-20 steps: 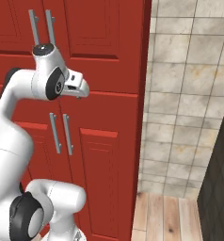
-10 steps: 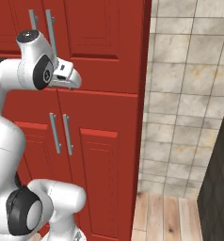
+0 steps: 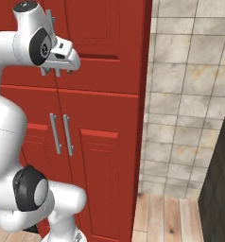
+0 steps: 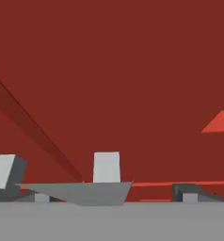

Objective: Retrieve the bowl from the cabinet, then place the raw meat into the bowl to avoid contamination.

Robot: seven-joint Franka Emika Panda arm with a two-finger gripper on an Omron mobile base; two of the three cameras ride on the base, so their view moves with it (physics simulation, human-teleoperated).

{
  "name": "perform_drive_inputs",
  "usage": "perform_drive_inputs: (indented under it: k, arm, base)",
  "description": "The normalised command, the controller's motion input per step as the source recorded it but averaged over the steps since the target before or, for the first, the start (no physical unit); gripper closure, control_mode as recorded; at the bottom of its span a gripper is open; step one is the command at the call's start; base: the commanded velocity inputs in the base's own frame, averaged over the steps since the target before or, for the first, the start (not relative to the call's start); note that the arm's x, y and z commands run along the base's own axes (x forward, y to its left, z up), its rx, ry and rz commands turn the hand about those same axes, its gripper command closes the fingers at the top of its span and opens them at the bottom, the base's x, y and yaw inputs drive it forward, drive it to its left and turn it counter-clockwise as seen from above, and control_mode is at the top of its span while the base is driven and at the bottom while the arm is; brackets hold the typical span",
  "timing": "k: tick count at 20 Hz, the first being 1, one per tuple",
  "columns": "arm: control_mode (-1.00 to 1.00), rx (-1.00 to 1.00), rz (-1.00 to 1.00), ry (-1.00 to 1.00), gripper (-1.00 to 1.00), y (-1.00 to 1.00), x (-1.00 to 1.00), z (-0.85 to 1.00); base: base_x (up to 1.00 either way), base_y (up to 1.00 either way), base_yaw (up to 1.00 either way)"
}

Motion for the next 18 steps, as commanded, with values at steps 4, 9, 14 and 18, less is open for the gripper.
perform_drive_inputs:
  k: [4, 9, 14, 18]
  arm:
    - [-1.0, 0.0, 0.0, -0.14, -1.0, 0.0, 0.3, -0.2]
    - [-1.0, 0.0, 0.0, -0.16, -1.0, 0.04, 0.33, -0.17]
    - [-1.0, 0.0, 0.0, -0.16, -1.0, 0.09, 0.28, -0.1]
    - [-1.0, 0.0, 0.0, -0.07, -1.0, 0.03, 0.33, -0.03]
  base:
    - [0.0, 0.0, 0.0]
    - [0.0, 0.0, 0.0]
    - [0.0, 0.0, 0.0]
    - [0.0, 0.0, 0.0]
